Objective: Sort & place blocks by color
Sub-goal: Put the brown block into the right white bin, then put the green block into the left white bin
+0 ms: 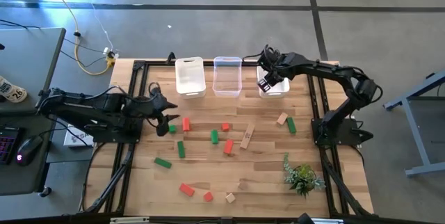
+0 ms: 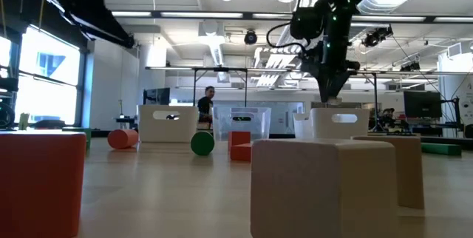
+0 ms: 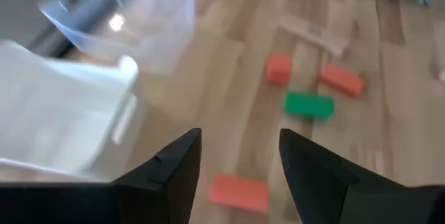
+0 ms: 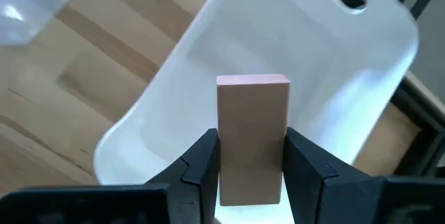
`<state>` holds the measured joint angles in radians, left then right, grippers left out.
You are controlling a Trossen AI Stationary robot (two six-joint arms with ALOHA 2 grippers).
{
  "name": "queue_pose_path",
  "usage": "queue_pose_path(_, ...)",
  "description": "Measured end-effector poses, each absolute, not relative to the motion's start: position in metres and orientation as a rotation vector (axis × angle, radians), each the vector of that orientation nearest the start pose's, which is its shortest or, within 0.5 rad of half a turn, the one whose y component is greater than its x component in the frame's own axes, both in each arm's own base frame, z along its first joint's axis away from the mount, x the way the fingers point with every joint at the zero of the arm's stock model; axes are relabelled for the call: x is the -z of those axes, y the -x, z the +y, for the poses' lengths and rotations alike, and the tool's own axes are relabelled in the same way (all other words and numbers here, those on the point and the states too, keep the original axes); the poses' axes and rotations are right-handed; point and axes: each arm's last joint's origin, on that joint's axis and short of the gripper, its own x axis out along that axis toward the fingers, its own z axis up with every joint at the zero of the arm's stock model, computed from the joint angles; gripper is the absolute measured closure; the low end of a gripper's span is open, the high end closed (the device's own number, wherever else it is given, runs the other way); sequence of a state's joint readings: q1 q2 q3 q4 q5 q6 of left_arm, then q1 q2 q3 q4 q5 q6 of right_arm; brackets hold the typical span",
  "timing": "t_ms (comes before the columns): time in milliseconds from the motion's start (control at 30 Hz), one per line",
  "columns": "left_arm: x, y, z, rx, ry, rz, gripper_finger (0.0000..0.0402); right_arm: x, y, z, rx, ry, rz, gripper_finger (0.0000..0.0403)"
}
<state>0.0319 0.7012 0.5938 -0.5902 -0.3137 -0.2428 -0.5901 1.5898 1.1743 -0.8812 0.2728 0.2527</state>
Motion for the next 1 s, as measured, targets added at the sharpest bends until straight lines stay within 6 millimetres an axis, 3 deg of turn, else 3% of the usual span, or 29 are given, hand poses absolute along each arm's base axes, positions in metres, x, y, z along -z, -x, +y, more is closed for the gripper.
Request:
queue_pose_path(400,-0.215,-0.143,0.011,-0.418,0.254,0.99,0.0218,-0.213,-0.242,-0.171,0.908,-0.408,1.21,0.0294)
queue_pose_path(1000,-0.176,-0.167,0.004,-0.434,0.225,1.298,0.0218,-0.213,-0.242,-0.172,0.903,-0.351,1.221,0.0206)
